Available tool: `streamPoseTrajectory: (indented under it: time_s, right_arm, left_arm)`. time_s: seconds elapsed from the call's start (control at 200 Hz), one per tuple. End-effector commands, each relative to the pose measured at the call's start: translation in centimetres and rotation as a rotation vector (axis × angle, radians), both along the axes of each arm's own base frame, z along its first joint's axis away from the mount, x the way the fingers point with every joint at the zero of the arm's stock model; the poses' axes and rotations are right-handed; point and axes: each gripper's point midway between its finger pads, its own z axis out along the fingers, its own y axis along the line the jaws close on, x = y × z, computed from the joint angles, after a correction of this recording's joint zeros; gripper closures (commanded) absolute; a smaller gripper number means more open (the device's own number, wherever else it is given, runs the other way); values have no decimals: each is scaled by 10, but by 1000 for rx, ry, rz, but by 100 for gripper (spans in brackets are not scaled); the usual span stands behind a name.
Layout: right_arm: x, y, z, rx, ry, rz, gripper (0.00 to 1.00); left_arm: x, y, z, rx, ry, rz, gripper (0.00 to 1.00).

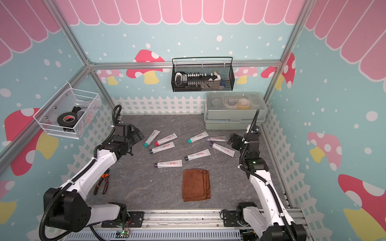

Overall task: Wipe the surface of the toothpaste tube
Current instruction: Move the cleaning item to the center of the board.

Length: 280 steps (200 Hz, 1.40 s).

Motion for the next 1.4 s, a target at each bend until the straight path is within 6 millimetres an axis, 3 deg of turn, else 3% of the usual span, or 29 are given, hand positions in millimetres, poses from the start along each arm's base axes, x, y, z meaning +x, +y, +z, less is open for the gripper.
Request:
streamPoseTrajectory:
  time_s: [0.0, 0.155, 0.3, 0.415, 0.615, 0.766, 0.996, 1.171, 1.321, 1.396]
  right_arm:
    - [-25, 25, -28, 41, 171, 129, 2]
    - [-55, 55, -60, 7, 325, 276, 9]
    - [-92, 95, -92, -17, 441, 438, 13]
    - [-118, 122, -119, -26, 527, 536, 16]
    - [-141, 155, -158, -7, 602, 610, 21]
    - [-148, 164, -186, -41, 668, 620, 23]
    - [-148, 174, -202, -68, 699, 636, 33]
    - [-150, 169, -218, -114, 731, 623, 51]
    - [-146, 154, -219, -198, 731, 581, 86]
    - [-140, 139, -211, -277, 715, 535, 90]
  left_arm:
    - [-19, -59, -14, -90, 79, -160, 7]
    - [-51, -99, -33, -48, 119, -291, 7]
    - [-85, -126, -52, -59, 154, -432, 7]
    - [-110, -154, -50, -98, 148, -573, 6]
    - [-152, -197, -49, -191, 173, -773, 5]
    - [-157, -197, -61, -189, 192, -763, 4]
    - [-154, -194, -67, -169, 200, -742, 4]
    - [-152, -191, -70, -151, 199, -728, 4]
    - [-149, -190, -68, -139, 188, -718, 4]
    - [-146, -191, -66, -135, 184, -716, 4]
